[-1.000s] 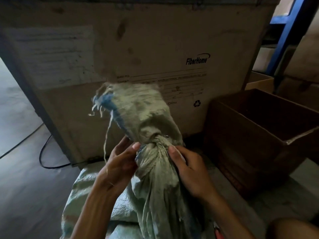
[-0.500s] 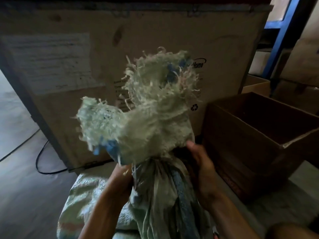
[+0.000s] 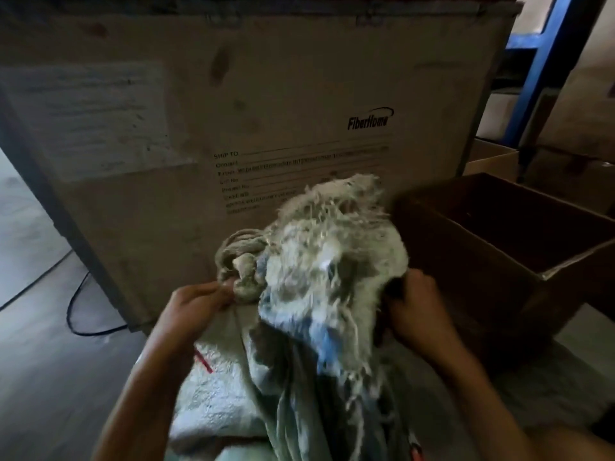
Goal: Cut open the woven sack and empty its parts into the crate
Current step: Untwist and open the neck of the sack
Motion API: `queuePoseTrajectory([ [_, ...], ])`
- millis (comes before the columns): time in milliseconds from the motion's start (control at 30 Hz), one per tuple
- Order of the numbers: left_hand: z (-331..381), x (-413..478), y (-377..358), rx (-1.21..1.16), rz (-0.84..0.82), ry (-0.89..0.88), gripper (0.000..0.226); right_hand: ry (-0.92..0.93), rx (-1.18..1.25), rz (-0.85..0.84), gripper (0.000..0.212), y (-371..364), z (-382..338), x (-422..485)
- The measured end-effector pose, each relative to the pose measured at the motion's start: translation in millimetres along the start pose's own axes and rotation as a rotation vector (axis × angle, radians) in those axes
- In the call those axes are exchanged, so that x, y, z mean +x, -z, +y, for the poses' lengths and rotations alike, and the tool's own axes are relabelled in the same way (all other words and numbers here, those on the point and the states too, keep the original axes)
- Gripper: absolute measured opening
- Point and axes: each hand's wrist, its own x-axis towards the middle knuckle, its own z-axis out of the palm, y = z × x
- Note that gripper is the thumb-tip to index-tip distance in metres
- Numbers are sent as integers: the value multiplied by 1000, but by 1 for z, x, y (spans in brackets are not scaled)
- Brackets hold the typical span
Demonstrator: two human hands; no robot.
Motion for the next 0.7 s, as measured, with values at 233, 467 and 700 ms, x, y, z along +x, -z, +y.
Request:
queuePoseTrajectory([
  [233, -20, 15, 22, -105, 43, 138, 21, -108, 334, 89, 22, 20, 24, 3],
  [467, -21, -4, -24, -130, -306, 41, 25, -241, 840, -180, 46, 2, 0, -8],
  [700, -6, -35, -43, 880, -435, -367, 128, -210, 788, 50, 51, -23, -12, -18],
])
